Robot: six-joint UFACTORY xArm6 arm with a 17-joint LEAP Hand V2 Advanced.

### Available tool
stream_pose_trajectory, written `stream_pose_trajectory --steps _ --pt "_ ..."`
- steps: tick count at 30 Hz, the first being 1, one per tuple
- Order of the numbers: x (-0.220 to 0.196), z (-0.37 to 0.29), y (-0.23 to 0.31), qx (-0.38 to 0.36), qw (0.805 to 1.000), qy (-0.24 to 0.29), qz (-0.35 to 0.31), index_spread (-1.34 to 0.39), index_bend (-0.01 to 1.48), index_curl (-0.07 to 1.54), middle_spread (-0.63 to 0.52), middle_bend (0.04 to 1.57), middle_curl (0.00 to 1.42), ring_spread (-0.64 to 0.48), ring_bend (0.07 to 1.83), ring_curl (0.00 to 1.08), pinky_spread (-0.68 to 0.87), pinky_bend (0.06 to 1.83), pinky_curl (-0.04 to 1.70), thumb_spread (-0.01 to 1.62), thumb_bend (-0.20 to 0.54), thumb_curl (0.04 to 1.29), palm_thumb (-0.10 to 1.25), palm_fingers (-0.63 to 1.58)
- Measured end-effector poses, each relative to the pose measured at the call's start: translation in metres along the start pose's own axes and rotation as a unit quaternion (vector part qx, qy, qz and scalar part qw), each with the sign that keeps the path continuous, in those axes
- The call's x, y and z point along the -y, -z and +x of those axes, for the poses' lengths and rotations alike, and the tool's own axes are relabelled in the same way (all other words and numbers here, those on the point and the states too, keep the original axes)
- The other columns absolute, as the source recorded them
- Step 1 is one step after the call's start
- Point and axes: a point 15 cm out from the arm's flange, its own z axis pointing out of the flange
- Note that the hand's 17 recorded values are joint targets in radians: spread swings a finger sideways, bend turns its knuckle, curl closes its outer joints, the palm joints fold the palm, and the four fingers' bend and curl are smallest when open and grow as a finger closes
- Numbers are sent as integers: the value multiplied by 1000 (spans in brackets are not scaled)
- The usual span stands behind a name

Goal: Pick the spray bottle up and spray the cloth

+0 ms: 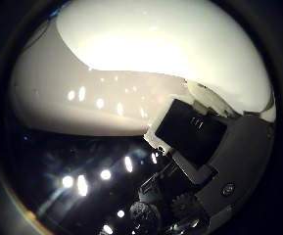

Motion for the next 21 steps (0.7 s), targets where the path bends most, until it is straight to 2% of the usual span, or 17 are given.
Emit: stream_pose_trajectory --steps 4,9,21 --pt "-1 2 -5 -5 1000 1 -6 -305 1097 681 -192 1318 669 -217 1423 545 -349 1262 598 591 -18 1036 952 1244" --pt "-11 -29 -9 -9 1000 18 -15 -305 1097 681 -192 1317 670 -217 1423 545 -349 1262 599 588 -18 1042 956 1244" --pt "-72 -100 -56 -1 995 58 -78 -305 1097 681 -192 1321 669 -217 1423 545 -347 1258 595 616 -17 1055 956 1245"
